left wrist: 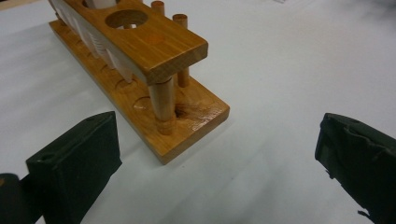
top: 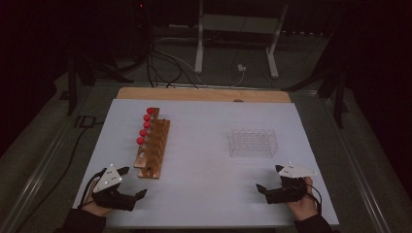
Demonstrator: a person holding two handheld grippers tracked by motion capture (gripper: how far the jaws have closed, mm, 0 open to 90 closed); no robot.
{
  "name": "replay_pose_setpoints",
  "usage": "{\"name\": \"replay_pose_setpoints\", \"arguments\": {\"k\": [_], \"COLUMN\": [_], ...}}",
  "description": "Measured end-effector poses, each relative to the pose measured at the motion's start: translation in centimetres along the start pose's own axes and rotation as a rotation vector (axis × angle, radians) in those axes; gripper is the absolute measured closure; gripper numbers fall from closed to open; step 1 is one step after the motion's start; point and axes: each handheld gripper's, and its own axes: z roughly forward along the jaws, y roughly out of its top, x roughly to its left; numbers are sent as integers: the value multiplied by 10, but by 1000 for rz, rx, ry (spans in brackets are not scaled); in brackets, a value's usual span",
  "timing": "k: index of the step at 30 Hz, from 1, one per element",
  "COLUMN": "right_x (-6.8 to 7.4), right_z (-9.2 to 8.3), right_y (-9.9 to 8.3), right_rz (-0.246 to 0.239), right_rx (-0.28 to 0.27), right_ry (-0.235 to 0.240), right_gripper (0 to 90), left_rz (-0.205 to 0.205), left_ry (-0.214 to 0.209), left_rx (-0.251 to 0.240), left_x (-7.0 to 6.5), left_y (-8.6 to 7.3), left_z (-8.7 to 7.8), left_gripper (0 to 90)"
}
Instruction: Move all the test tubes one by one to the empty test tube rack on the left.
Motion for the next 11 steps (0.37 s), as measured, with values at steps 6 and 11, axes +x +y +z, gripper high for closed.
{"name": "replay_pose_setpoints", "arguments": {"k": [6, 11], "right_x": [3, 3], "right_z": [4, 3], "right_y": [1, 2], "right_rz": [-26, -21], "right_rx": [13, 7], "right_ry": [-1, 0], "right_gripper": [0, 0], "left_rz": [-16, -25], "left_ry": [-12, -8], "left_rx": [-12, -15], "left_x": [2, 3], "left_y": [-1, -2], "left_z": [-1, -1], "left_gripper": [9, 9]}}
